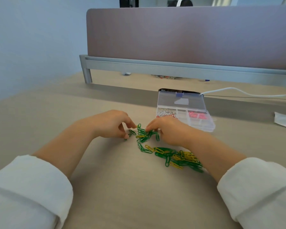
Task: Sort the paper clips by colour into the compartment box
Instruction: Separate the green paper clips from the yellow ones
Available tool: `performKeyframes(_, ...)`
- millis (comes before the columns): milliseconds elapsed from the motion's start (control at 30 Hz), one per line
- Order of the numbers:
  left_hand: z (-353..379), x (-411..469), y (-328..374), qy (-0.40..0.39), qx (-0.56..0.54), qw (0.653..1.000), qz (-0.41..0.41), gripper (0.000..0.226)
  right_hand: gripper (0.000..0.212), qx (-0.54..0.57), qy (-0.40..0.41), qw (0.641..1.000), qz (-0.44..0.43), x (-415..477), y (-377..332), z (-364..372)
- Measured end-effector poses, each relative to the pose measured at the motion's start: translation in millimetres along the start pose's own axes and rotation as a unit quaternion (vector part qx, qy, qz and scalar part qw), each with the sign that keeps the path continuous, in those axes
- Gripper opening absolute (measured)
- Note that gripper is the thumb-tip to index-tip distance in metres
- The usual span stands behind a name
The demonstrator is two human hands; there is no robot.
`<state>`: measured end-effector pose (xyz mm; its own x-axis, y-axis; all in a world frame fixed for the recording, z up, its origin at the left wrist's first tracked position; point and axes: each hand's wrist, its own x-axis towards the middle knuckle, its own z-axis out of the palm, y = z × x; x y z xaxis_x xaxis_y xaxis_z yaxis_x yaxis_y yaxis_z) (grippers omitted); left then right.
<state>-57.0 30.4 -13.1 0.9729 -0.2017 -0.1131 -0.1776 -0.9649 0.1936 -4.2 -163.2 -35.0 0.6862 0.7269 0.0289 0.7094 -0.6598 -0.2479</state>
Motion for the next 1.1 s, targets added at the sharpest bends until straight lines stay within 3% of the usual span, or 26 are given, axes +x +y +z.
performKeyframes(233,2,3,7,0.016,0.009,1.000,0.009,0.024,0.042,0.007,-0.047,0.999,-0.022,-4,-1,-10)
performKeyframes(500,11,8,12,0.002,0.012,0.999,-0.034,0.019,0.027,0.024,0.004,1.000,0.010,-5,-2,-6)
performKeyframes(767,15,9,12,0.068,0.034,0.997,-0.005,0.010,0.021,-0.006,0.000,1.000,0.014,-2,0,-2)
performKeyframes(867,17,11,8,0.091,-0.001,0.996,0.003,0.025,0.019,0.049,0.024,0.998,0.010,-4,0,-6)
performKeyframes(1100,19,17,10,0.210,-0.082,0.974,0.016,0.020,0.007,0.187,0.036,0.981,0.036,-2,2,-10)
